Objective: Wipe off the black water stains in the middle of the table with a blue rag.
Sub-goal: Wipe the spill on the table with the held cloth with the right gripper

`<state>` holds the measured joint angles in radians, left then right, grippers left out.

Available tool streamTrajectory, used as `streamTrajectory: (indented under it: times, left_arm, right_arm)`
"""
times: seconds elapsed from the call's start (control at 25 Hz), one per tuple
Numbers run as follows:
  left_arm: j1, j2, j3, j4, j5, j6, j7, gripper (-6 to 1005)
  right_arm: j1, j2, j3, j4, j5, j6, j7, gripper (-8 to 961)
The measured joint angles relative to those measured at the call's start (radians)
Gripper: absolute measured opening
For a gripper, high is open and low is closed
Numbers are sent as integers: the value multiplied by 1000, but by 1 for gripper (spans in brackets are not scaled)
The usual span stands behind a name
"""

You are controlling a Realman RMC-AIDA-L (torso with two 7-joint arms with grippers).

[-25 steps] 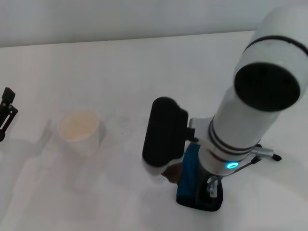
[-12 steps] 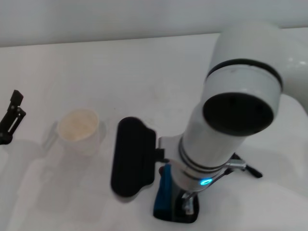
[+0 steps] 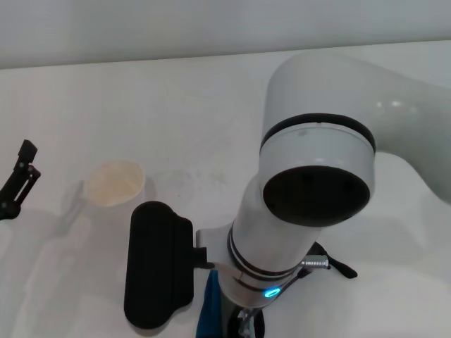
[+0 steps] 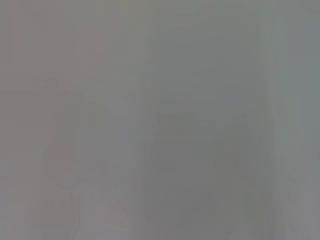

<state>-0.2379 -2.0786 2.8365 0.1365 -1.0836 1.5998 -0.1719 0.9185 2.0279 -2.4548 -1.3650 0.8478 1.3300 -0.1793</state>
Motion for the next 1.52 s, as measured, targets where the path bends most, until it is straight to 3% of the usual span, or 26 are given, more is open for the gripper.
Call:
streamTrajectory:
  times: [0.52,1.16,1.52]
  left_arm:
    - [13,1,3,-8,1,0,0,872]
    - [16,3,-3,-11,1,0,0,872]
    - [13,3,2,-11,1,0,0,873]
  right_arm:
    - [44,0,54,230,-38,-79,-8,55]
    - [-61,-4,337,303,-405,64,-31,62]
    - [-89,0,280,232,-322,73,-61,67]
